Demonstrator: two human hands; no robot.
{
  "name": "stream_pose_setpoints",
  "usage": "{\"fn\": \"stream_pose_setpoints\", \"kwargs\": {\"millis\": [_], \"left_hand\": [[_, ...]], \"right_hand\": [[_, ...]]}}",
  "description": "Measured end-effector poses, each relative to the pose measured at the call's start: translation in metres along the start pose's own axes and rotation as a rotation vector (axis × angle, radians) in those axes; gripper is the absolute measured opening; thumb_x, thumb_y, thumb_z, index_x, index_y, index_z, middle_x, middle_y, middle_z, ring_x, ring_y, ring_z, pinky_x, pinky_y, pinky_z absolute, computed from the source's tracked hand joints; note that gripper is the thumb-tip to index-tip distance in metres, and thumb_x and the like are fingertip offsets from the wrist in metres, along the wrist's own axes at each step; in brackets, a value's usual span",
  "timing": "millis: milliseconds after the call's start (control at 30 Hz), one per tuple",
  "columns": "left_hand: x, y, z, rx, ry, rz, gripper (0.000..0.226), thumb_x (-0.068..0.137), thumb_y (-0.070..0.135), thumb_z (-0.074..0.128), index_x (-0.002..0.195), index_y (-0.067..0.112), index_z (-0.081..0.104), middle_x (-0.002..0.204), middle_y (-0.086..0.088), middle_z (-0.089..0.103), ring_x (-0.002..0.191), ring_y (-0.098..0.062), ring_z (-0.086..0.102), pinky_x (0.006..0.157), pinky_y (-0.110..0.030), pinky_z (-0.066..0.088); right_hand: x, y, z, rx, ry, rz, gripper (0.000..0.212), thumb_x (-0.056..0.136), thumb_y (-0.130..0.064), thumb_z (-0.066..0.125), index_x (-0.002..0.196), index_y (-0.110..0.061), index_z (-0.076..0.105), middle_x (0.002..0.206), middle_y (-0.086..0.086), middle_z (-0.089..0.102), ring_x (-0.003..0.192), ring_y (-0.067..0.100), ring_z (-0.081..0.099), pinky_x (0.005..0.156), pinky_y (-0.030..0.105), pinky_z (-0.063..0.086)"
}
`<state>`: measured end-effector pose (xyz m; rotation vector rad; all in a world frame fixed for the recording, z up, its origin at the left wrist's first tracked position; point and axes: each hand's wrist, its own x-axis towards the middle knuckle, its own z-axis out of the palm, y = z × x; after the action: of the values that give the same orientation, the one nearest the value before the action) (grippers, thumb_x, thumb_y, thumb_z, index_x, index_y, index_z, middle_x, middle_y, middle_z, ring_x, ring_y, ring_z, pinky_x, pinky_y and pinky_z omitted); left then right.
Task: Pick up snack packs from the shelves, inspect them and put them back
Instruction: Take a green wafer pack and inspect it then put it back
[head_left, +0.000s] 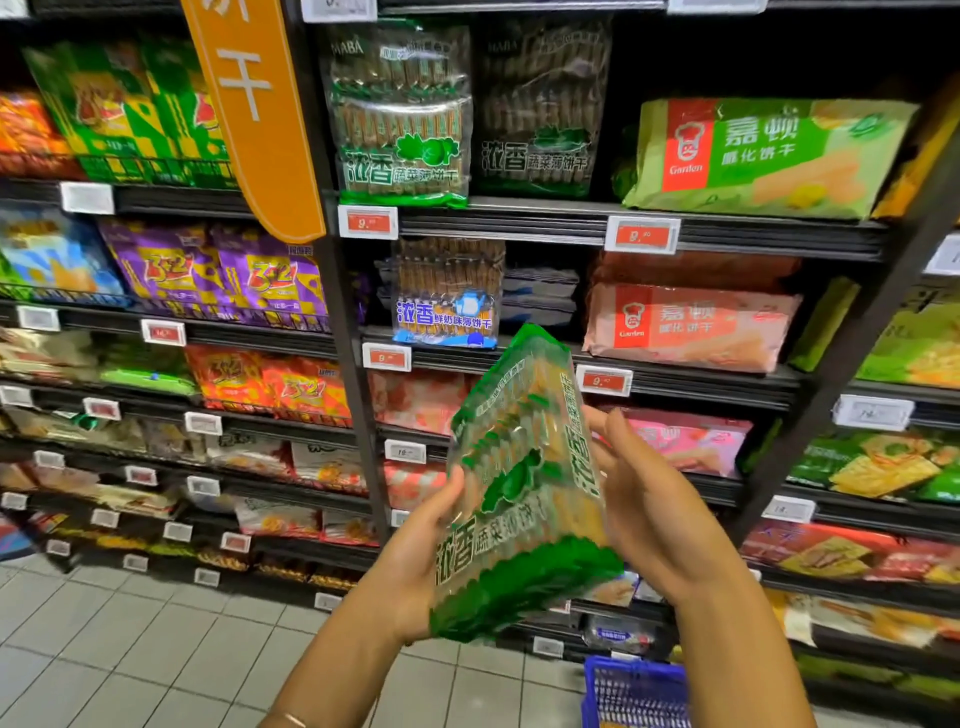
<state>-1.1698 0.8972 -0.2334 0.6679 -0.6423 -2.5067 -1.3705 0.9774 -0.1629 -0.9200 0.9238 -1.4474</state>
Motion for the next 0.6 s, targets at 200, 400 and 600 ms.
{"fn": "stream_pose_setpoints", "kwargs": {"millis": [200,400,600], "left_hand": [[-0.009,0.008,-0.02,0.429,0.254,0.372,0.091,0.058,0.06,0.095,0.136,0.023,0.064,0.13,-0.008,0.073,0.118,-0.028,0.071,0.095,-0.047,0.06],[-0.032,0.019,-0.022,0.931,0.186,0.709,0.069,0.058,0.048,0.099,0.119,0.047,0.068,0.123,0.005,0.075,0.113,-0.013,0.072,0.086,-0.023,0.06],[-0.03,0.018,-0.03,0.937,0.261,0.745,0.06,0.068,0.028,0.096,0.12,0.043,0.07,0.12,0.008,0.076,0.111,-0.016,0.073,0.081,-0.019,0.06]], "right_hand": [[-0.005,0.017,-0.013,-0.454,0.06,0.019,0.06,0.084,-0.017,0.085,0.123,-0.055,0.061,0.123,-0.024,0.072,0.115,-0.001,0.068,0.092,0.02,0.052],[-0.003,0.05,-0.023,-0.498,0.268,-0.119,0.043,0.074,0.02,0.079,0.087,-0.021,0.077,0.086,-0.009,0.081,0.082,0.007,0.075,0.07,0.021,0.059],[-0.002,0.053,-0.021,-0.493,0.214,-0.171,0.051,0.07,0.008,0.087,0.093,-0.036,0.08,0.092,-0.01,0.081,0.087,0.004,0.076,0.071,0.017,0.057]]}}
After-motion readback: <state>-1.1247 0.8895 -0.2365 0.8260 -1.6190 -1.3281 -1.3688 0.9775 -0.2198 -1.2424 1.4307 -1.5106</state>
